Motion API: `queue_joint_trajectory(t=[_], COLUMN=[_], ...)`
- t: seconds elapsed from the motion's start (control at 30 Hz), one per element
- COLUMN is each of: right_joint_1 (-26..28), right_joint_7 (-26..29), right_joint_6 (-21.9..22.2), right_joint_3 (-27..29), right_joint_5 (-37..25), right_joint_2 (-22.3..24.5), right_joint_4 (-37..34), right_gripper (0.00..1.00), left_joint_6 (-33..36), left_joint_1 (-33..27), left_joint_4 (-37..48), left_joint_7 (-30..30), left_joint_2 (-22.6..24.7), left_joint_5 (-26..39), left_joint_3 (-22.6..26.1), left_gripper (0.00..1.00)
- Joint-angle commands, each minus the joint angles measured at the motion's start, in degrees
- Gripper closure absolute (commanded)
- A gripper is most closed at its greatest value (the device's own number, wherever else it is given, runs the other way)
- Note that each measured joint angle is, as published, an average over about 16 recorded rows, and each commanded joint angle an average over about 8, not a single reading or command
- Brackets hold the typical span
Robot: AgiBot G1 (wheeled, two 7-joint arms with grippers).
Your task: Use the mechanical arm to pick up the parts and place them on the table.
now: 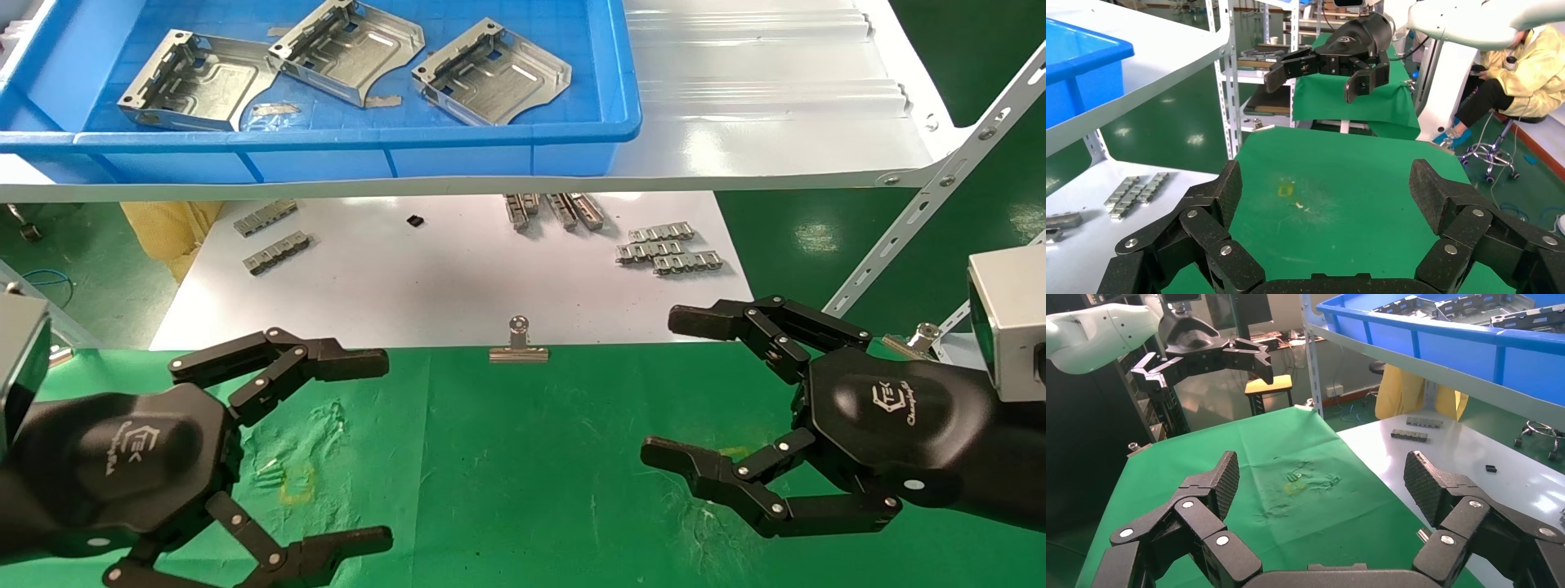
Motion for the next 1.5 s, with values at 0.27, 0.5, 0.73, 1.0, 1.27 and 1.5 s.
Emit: queue_joint_trajectory(t=[0.27, 0.5, 0.73, 1.0, 1.27, 1.5], right_joint_1=[0.0, 0.0, 0.0, 0.0, 0.0, 0.0], right_joint_7=[0.0, 0.0, 0.0, 0.0, 0.0, 0.0], right_joint_6=[0.0, 0.0, 0.0, 0.0, 0.0, 0.0], right_joint_3=[0.0, 0.0, 0.0, 0.0, 0.0, 0.0], right_joint_5=[0.0, 0.0, 0.0, 0.0, 0.0, 0.0], right_joint_2=[0.0, 0.0, 0.0, 0.0, 0.0, 0.0], right_joint_4=[0.0, 0.0, 0.0, 0.0, 0.0, 0.0], right_gripper=[0.0, 0.6, 1.0, 1.0, 1.0, 1.0], left_joint_6=[0.0, 0.0, -0.8, -8.5, -18.9, -25.2], left_joint_1=[0.0, 0.0, -0.2, -2.9, -10.4, -19.8], left_joint_4=[0.0, 0.0, 0.4, 2.4, 7.4, 14.2], left_joint_7=[0.0, 0.0, 0.0, -1.1, -4.2, -6.7], left_joint_2=[0.0, 0.0, 0.2, 2.5, 6.9, 9.8], left_joint_5=[0.0, 0.0, 0.0, 1.4, 6.6, 14.3], left_joint_3=[0.0, 0.0, -0.2, -1.0, 0.3, 3.4], left_gripper=[0.0, 0.0, 0.0, 0.0, 0.0, 0.0])
